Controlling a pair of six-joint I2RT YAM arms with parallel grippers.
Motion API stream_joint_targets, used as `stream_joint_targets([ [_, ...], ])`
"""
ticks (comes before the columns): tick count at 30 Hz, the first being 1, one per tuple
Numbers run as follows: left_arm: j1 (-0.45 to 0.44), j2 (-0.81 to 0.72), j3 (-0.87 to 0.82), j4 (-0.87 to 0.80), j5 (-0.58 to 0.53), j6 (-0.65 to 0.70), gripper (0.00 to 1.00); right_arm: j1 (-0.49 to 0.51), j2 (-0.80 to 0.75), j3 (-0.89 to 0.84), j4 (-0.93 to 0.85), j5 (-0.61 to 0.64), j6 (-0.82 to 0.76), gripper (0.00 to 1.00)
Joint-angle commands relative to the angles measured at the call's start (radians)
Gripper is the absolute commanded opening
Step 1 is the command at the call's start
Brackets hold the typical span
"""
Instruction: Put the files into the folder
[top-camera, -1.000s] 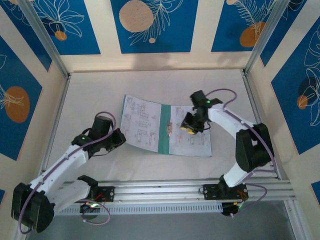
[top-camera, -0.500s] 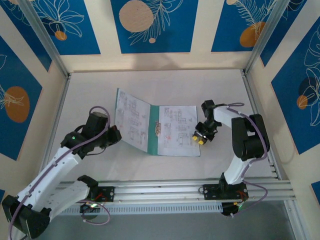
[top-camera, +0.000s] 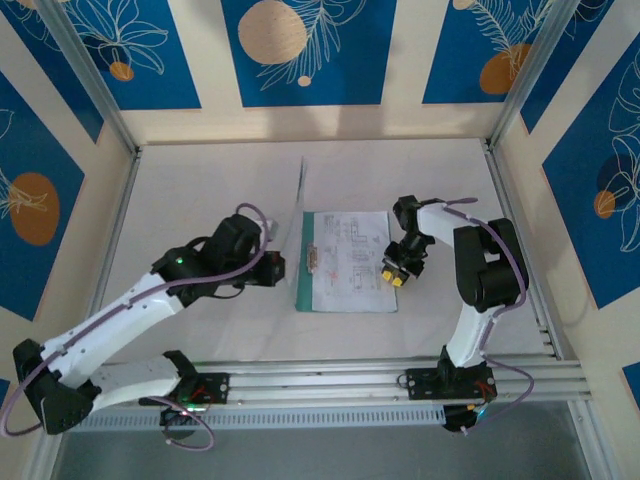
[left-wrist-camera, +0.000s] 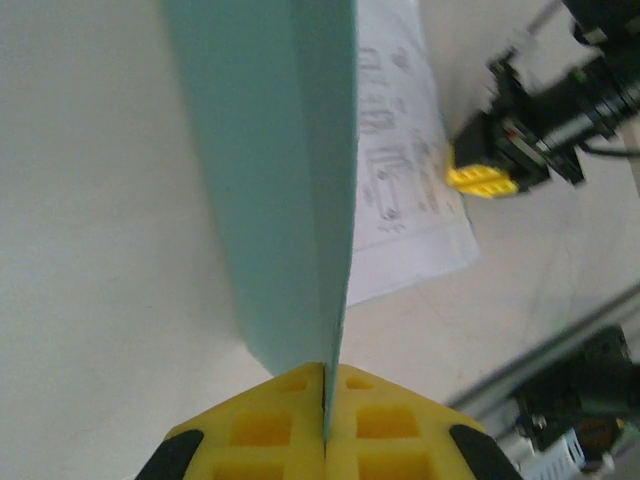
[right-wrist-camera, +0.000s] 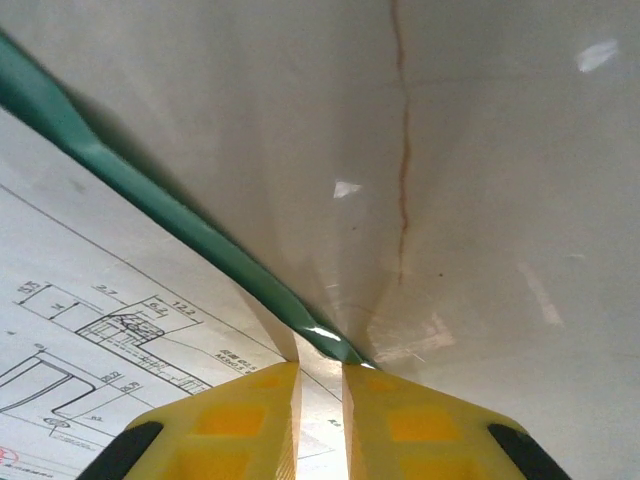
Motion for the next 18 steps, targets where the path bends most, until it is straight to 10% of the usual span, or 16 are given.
stream_joint_targets([
  [1,-0.063,0.067,0.036,0.008,0.119,0.064,0.0,0.011,0.023,-0.013,0.001,0.017,0.007,0.2],
  [18,-0.165,0.608,0.155,0.481,0.43,-0.036,0.42,-0.002,-0.061,-0.015,0.0,0.004,-0.005,0.23],
])
